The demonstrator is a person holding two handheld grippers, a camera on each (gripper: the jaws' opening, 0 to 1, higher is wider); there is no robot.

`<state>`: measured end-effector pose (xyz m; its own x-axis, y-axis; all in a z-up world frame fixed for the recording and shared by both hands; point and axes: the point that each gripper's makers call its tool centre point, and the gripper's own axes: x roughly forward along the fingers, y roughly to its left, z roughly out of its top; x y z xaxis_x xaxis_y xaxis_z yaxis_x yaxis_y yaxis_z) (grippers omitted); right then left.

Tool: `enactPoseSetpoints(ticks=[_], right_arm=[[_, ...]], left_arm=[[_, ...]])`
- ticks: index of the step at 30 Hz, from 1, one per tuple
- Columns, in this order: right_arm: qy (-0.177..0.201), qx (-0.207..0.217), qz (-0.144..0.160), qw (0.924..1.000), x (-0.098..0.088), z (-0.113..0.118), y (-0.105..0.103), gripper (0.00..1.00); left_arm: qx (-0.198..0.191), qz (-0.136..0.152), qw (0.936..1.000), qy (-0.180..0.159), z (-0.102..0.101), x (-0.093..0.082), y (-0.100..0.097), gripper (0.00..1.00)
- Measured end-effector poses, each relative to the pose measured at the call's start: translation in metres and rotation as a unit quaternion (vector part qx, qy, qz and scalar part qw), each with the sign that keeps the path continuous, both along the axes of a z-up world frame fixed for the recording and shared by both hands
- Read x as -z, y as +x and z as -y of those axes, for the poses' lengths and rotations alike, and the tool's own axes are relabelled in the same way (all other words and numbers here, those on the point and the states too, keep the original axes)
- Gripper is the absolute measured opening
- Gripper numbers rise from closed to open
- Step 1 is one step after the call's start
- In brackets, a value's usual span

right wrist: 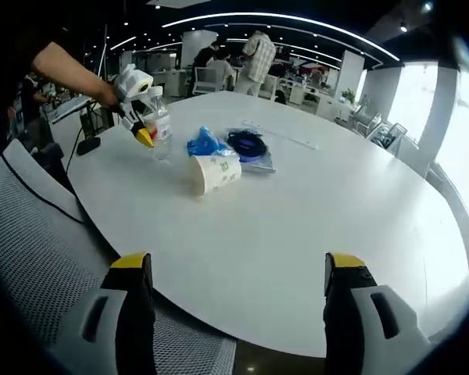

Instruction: Arrange the tabletop items into an orderly group along one side of the table until the central work area is clear of visible clutter.

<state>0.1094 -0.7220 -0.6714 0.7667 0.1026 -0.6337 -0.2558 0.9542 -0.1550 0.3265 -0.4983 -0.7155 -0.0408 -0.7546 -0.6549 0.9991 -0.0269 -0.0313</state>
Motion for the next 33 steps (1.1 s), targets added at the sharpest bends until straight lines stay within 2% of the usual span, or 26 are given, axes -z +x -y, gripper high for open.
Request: enactPoseSetpoints(ticks=[16, 18, 26, 33], right_arm=[[0.001, 0.002, -0.001, 1.0000, 0.000, 0.001, 0.000, 0.90], [0.001, 0.002, -0.001, 1.0000, 0.000, 0.001, 0.000, 0.90], [0.004, 0.004, 0.004, 1.0000, -0.001, 0.001, 0.000, 0.90], [0.019, 0.004, 0.015, 0.9997, -0.005, -0.001, 0.002, 0.91]], left_arm=[[0.003, -0.004, 1.0000, 0.002, -0.001, 0.001, -0.001, 0.41], [0.000, -0.010, 0.9999, 0.010, -0.001, 0.003, -0.001, 0.41], [-0.005, 0.006, 0.9989, 0.047, -0.004, 0.012, -0.001, 0.43], [-0.024, -0.001, 0.9986, 0.048, -0.005, 0.011, -0.005, 0.50]])
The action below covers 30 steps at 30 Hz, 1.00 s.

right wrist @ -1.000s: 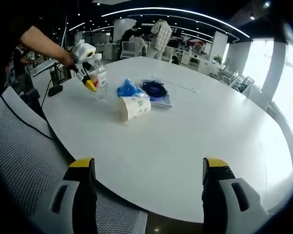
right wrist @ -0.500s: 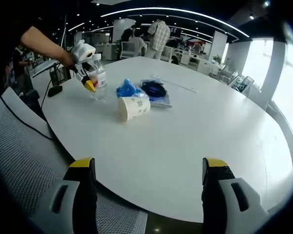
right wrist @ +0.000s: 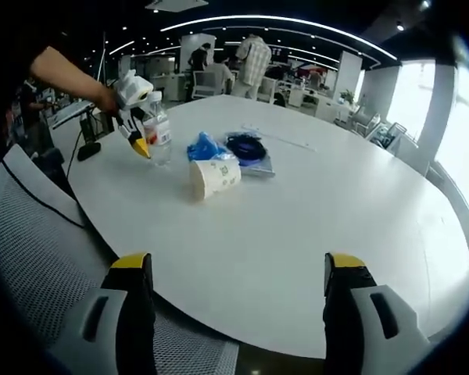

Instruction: Arrange the tabletop items into an orderly group along one side of the table until the central work area is clear of visible clutter.

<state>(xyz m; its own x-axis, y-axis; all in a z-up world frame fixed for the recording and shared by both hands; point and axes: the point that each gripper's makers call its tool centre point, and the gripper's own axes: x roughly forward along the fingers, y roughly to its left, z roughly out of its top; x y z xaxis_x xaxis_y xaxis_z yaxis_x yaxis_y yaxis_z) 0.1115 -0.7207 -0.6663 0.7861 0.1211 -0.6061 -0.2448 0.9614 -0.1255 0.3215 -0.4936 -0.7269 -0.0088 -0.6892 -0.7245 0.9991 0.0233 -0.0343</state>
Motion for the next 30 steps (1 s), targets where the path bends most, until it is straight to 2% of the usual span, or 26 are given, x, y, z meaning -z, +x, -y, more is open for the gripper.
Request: enactPoseSetpoints(ticks=[4, 7, 10, 12, 14, 17, 19, 20, 21, 22, 23, 25, 27, 30], right_arm=[[0.007, 0.002, 0.005, 1.0000, -0.002, 0.000, 0.001, 0.92], [0.007, 0.003, 0.008, 0.9999, -0.003, 0.000, 0.002, 0.92], [0.009, 0.004, 0.011, 0.9999, -0.003, 0.000, 0.002, 0.92], [0.009, 0.004, 0.012, 0.9999, -0.004, 0.000, 0.002, 0.92], [0.010, 0.004, 0.014, 0.9999, -0.004, 0.000, 0.002, 0.92], [0.010, 0.003, 0.014, 0.9998, -0.004, -0.001, 0.002, 0.92], [0.009, 0.002, 0.014, 0.9999, -0.004, -0.001, 0.002, 0.92], [0.010, 0.002, 0.014, 0.9998, -0.005, -0.001, 0.002, 0.92], [0.010, 0.002, 0.014, 0.9998, -0.005, -0.001, 0.001, 0.92], [0.009, 0.002, 0.013, 0.9999, -0.004, -0.001, 0.001, 0.92], [0.009, 0.001, 0.013, 0.9999, -0.004, -0.001, 0.001, 0.91], [0.009, 0.000, 0.013, 0.9999, -0.005, -0.001, 0.001, 0.91], [0.008, -0.001, 0.012, 0.9999, -0.004, -0.001, 0.001, 0.91], [0.008, -0.001, 0.012, 0.9999, -0.004, -0.001, 0.001, 0.91]], left_arm=[[-0.014, -0.009, 0.9999, -0.001, -0.001, -0.001, -0.003, 0.54], [-0.022, -0.003, 0.9998, 0.002, -0.004, -0.001, -0.004, 0.57], [-0.049, -0.005, 0.9987, -0.010, -0.004, -0.005, -0.003, 0.65], [-0.074, 0.000, 0.9971, -0.019, -0.004, -0.007, 0.000, 0.74], [-0.109, -0.014, 0.9935, -0.027, -0.003, -0.009, 0.001, 0.83], [-0.141, -0.012, 0.9887, -0.051, -0.001, -0.016, 0.001, 0.87], [-0.171, -0.012, 0.9828, -0.068, 0.001, -0.022, 0.003, 0.91], [-0.185, -0.004, 0.9789, -0.086, 0.003, -0.028, 0.005, 0.94], [-0.189, 0.002, 0.9777, -0.092, 0.004, -0.030, 0.007, 0.97], [-0.202, 0.019, 0.9735, -0.106, 0.004, -0.035, 0.011, 1.00], [-0.216, 0.028, 0.9693, -0.114, 0.003, -0.038, 0.014, 0.99], [-0.234, 0.021, 0.9651, -0.115, 0.000, -0.038, 0.013, 1.00], [-0.238, 0.011, 0.9641, -0.117, 0.000, -0.037, 0.009, 1.00], [-0.248, 0.031, 0.9626, -0.103, -0.005, -0.034, 0.009, 1.00]])
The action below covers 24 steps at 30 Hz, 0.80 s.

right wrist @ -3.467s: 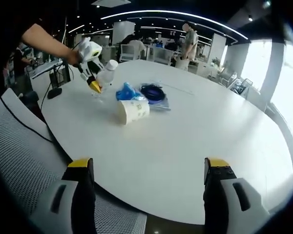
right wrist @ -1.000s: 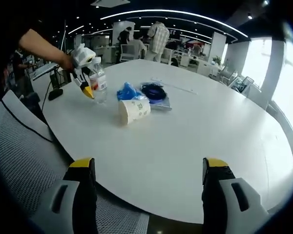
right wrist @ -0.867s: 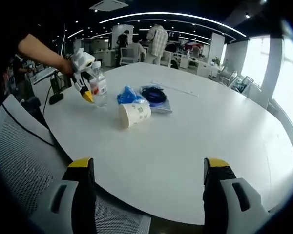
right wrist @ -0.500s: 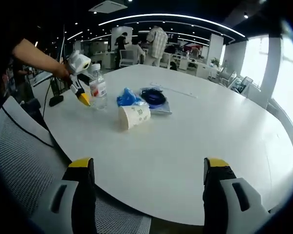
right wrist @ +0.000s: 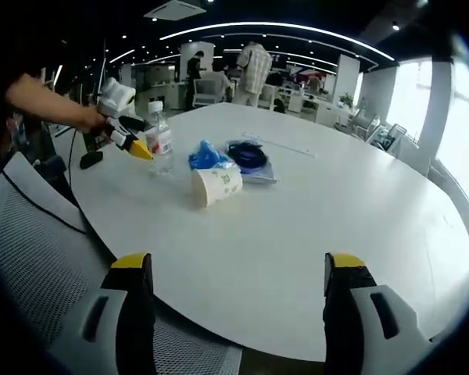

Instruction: Arrange the tabletop items into an orderly group along one side of the table until the central work area is clear of visible clutter.

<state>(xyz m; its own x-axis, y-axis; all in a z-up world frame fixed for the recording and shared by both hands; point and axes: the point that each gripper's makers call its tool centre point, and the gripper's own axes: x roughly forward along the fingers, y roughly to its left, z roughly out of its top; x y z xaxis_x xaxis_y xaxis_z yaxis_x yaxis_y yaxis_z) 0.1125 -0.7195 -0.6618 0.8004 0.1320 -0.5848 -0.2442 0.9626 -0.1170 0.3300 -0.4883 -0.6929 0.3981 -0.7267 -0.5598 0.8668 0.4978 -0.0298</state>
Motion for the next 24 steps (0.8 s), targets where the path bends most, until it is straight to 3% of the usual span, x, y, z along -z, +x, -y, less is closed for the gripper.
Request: enactPoseSetpoints(ticks=[4, 8, 16, 24], right_arm=[[-0.002, 0.000, 0.001, 1.0000, 0.000, 0.001, 0.000, 0.90], [-0.002, 0.003, 0.003, 1.0000, -0.001, 0.002, 0.001, 0.90], [-0.007, 0.004, 0.003, 1.0000, -0.001, 0.002, 0.001, 0.88], [-0.010, 0.008, 0.001, 0.9999, 0.000, 0.004, 0.001, 0.86]], left_arm=[[-0.030, 0.014, 0.9994, -0.003, -0.005, -0.003, 0.012, 1.00], [-0.061, 0.021, 0.9974, -0.030, -0.004, -0.016, 0.013, 1.00], [-0.070, 0.043, 0.9963, -0.028, 0.003, -0.019, 0.015, 0.99], [-0.073, 0.069, 0.9943, -0.038, 0.012, -0.030, 0.019, 0.78]])
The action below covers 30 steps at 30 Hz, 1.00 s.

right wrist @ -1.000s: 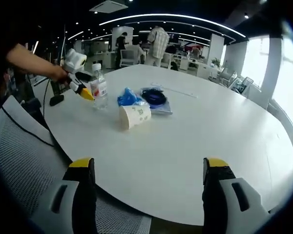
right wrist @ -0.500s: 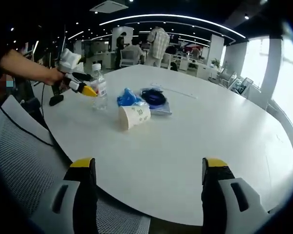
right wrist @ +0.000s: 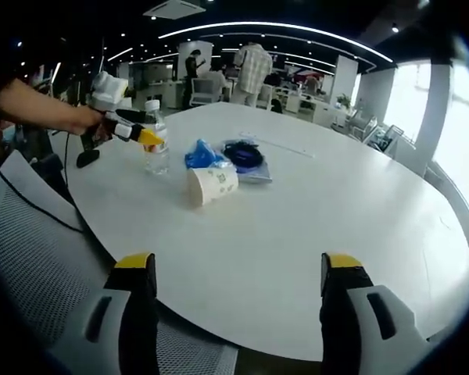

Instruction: Arrange the tabletop items into an orderly group along one side of the table until the central work area is clear of visible clutter.

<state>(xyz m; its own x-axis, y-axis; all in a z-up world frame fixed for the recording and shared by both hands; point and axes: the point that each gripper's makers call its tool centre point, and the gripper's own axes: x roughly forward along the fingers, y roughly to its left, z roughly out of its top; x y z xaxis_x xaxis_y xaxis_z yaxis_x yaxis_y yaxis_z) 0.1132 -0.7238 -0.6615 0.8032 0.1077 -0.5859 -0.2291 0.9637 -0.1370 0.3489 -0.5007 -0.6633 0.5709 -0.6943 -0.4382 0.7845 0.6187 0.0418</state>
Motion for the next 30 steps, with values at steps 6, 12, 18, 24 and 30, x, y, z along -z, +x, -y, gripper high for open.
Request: enactPoseSetpoints(ticks=[6, 12, 18, 24, 30], right_arm=[[-0.001, 0.001, -0.002, 1.0000, 0.0010, 0.0008, -0.0002, 0.86], [0.000, -0.001, -0.005, 1.0000, 0.0020, 0.0000, -0.0011, 0.85], [-0.001, -0.003, -0.010, 0.9999, 0.0035, -0.0003, -0.0019, 0.84], [0.000, -0.005, -0.010, 0.9999, 0.0034, -0.0013, -0.0019, 0.84], [0.010, -0.003, -0.008, 0.9999, 0.0033, -0.0021, -0.0012, 0.85]], left_arm=[[0.003, 0.002, 1.0000, 0.005, 0.0046, -0.0013, -0.0002, 0.60], [-0.007, -0.005, 0.9999, 0.008, 0.0026, 0.0012, 0.0017, 0.49], [-0.009, -0.004, 0.9999, 0.006, 0.0005, -0.0001, 0.0022, 0.45], [-0.007, -0.001, 0.9999, 0.008, 0.0007, -0.0006, 0.0011, 0.45], [-0.008, -0.004, 0.9999, 0.012, 0.0006, -0.0005, 0.0008, 0.44]])
